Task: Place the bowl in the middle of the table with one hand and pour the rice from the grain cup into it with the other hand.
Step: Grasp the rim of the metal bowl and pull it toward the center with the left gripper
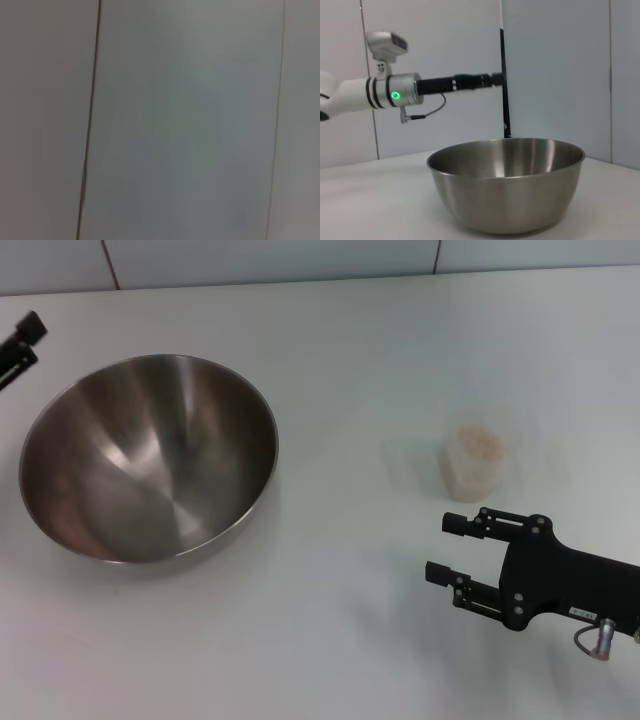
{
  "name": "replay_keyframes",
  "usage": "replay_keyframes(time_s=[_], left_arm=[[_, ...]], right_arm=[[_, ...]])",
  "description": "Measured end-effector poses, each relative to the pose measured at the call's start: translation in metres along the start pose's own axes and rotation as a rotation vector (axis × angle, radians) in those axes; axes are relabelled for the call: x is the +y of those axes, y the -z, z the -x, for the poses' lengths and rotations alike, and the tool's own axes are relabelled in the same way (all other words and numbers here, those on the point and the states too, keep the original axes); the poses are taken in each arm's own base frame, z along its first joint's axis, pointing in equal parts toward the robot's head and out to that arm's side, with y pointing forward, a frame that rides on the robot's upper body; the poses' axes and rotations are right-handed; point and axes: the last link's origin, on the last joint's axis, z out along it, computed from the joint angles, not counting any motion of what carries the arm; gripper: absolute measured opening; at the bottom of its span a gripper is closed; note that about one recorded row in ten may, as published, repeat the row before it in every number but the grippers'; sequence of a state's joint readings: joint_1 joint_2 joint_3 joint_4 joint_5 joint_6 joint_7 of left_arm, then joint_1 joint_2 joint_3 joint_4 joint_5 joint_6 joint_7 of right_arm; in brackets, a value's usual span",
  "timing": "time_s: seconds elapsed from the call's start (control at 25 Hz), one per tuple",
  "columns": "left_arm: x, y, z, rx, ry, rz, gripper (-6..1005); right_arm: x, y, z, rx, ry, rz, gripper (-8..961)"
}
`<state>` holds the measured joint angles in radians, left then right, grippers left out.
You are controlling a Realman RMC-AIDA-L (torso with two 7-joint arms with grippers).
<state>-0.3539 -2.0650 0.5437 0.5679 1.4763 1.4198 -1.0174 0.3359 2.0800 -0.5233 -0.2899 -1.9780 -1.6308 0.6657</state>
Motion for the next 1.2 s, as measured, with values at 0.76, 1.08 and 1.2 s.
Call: replay_keyframes(time_s=[0.76, 1.08, 1.2], left_arm=[[-0.014, -0.014, -0.01, -0.472, 0.115, 0.039, 745], [-0.019, -0.027, -0.011, -0.667, 0.109, 0.015, 737], [-0.018, -0.031, -0.012, -0.715, 0.1, 0.012, 734]], right_arm=[[-0.002, -0.002, 0.001, -0.001, -0.002, 0.0, 576], [-0.003, -0.002, 0.002, -0.001, -0.003, -0.001, 575], [-0.003, -0.002, 0.001, 0.0, -0.003, -0.002, 575]])
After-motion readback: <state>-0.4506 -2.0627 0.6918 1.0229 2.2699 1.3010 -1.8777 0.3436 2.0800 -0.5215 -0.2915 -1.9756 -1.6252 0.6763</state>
